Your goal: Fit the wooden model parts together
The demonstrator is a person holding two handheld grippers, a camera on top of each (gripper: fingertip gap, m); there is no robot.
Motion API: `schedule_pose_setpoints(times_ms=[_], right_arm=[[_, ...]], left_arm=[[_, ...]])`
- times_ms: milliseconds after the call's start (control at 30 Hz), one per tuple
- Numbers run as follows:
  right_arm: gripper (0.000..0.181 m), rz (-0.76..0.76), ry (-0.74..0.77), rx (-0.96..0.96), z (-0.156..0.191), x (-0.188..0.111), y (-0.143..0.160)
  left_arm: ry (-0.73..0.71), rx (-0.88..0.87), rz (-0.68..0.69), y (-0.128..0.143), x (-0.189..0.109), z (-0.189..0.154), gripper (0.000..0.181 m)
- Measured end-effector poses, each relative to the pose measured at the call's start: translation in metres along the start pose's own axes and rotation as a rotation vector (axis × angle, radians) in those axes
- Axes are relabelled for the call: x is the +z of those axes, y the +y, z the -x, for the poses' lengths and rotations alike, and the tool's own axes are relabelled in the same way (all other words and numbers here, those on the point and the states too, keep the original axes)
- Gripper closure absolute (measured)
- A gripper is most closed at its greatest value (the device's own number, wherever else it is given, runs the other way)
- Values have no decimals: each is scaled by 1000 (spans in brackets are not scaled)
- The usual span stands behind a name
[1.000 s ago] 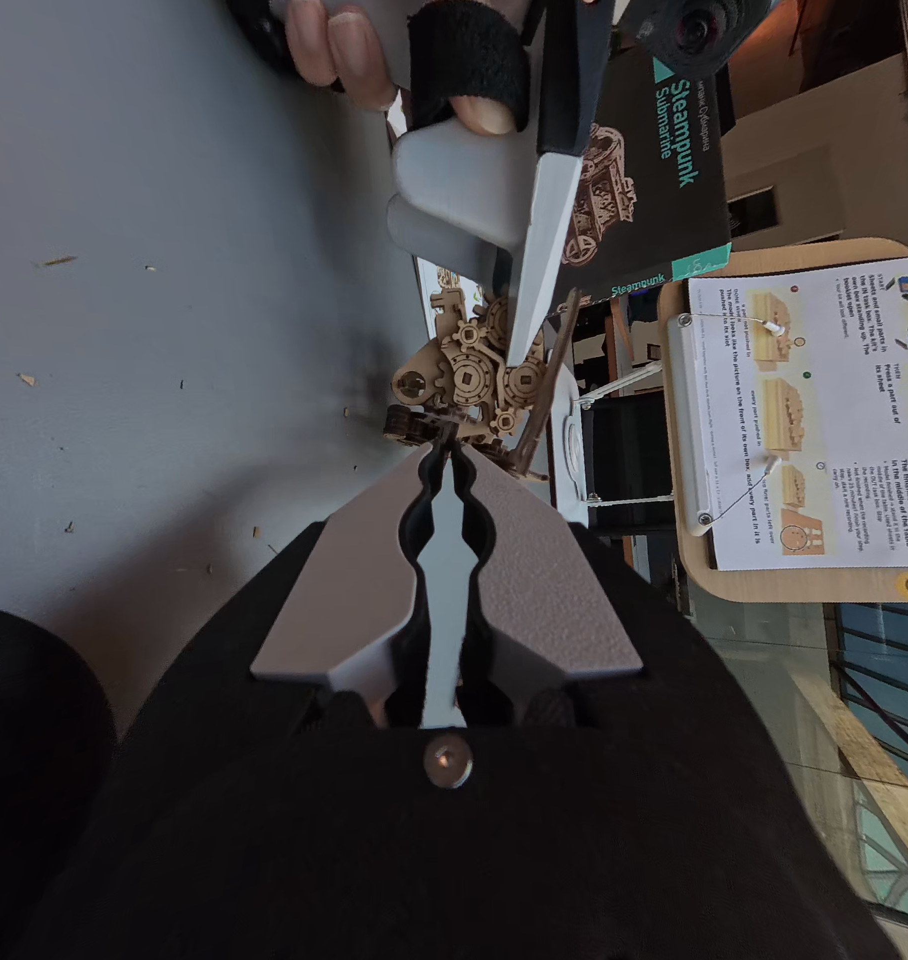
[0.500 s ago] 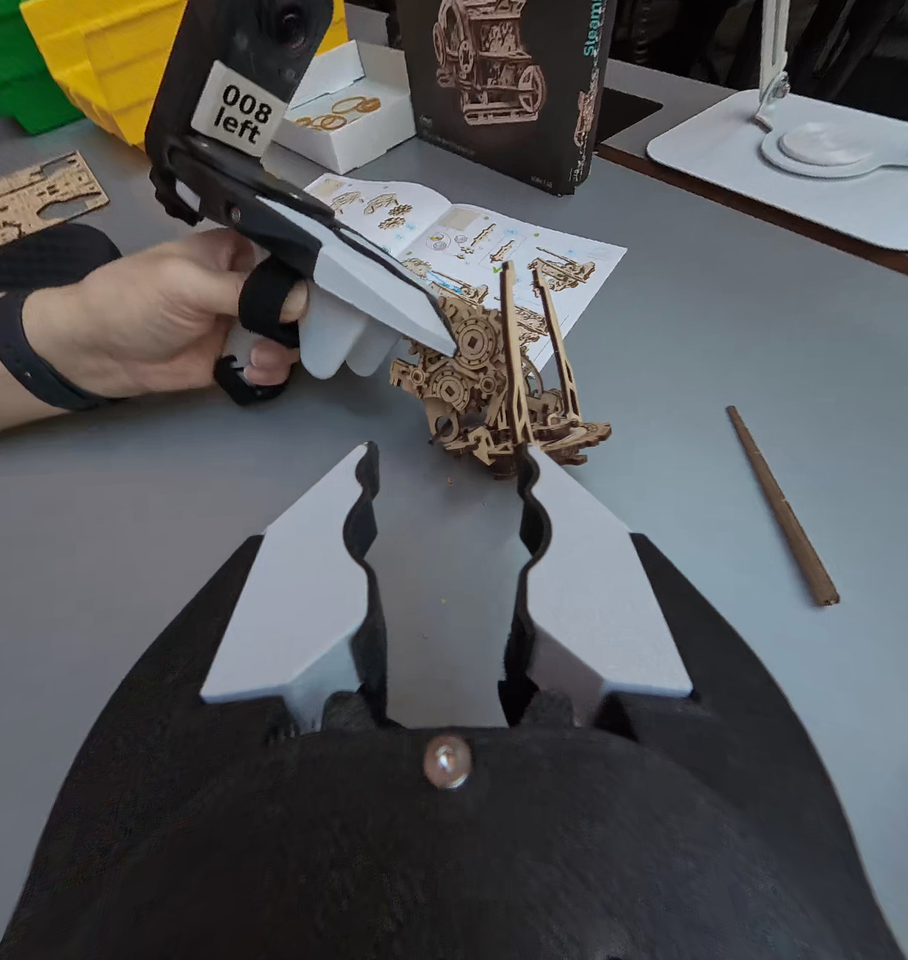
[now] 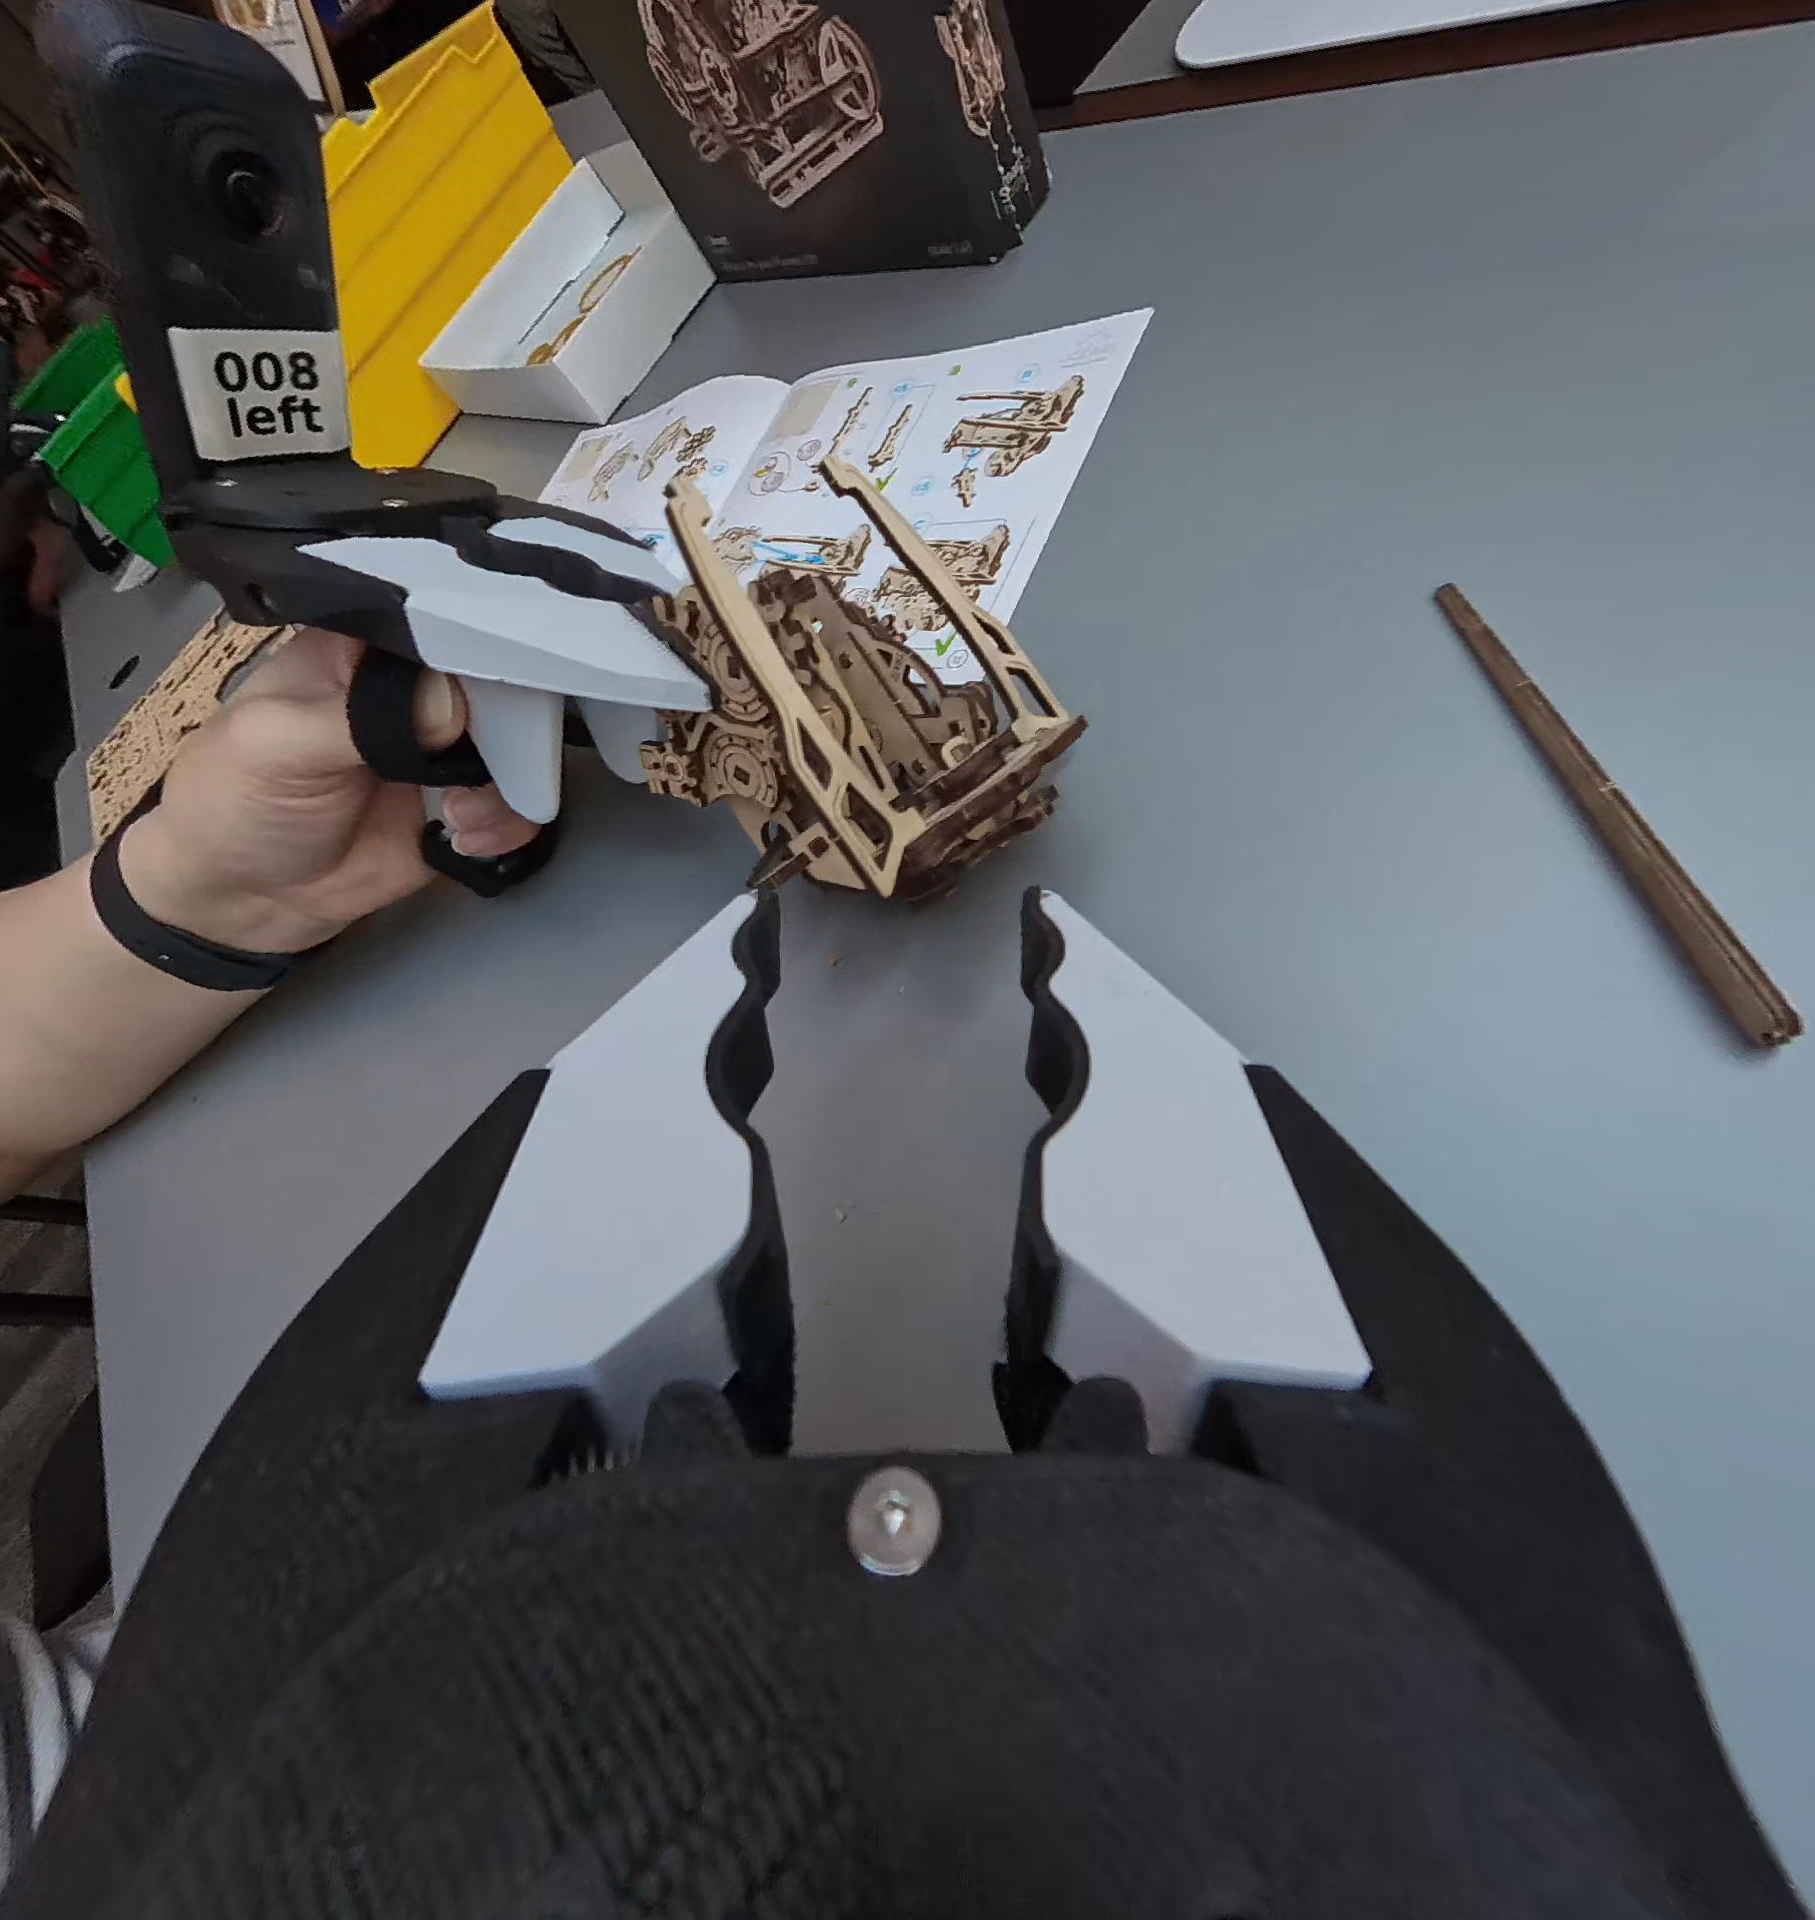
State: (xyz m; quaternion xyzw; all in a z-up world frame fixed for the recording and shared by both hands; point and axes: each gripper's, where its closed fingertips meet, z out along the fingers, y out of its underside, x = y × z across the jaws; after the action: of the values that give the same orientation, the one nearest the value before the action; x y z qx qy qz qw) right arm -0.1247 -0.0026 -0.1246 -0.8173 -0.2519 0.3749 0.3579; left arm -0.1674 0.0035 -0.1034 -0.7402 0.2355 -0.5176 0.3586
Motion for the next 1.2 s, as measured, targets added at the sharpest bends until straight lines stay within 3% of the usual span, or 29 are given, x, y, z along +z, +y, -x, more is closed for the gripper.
schedule_pose_setpoints(times_ms=[33,400,733,967,1100,1200], right_arm=[[136,2,11,9,-3,3,0],[156,13,-70,46,-2,16,-3],[151,-53,-25,-353,15,22,-23],[148,-166,-159,-544,42,9,-38],[149,-52,-207,-704,39,10,-30],[151,8,-261,-678,36,10,-26]], left_arm=[[-2,9,7,1,0,0,171],[-89,183,123,5,5,-4,170],[-114,82,113,6,-14,0,171],[-89,63,138,13,-16,-3,171],[-85,96,154,15,-13,-6,170],[-85,145,189,17,-13,-8,171]])
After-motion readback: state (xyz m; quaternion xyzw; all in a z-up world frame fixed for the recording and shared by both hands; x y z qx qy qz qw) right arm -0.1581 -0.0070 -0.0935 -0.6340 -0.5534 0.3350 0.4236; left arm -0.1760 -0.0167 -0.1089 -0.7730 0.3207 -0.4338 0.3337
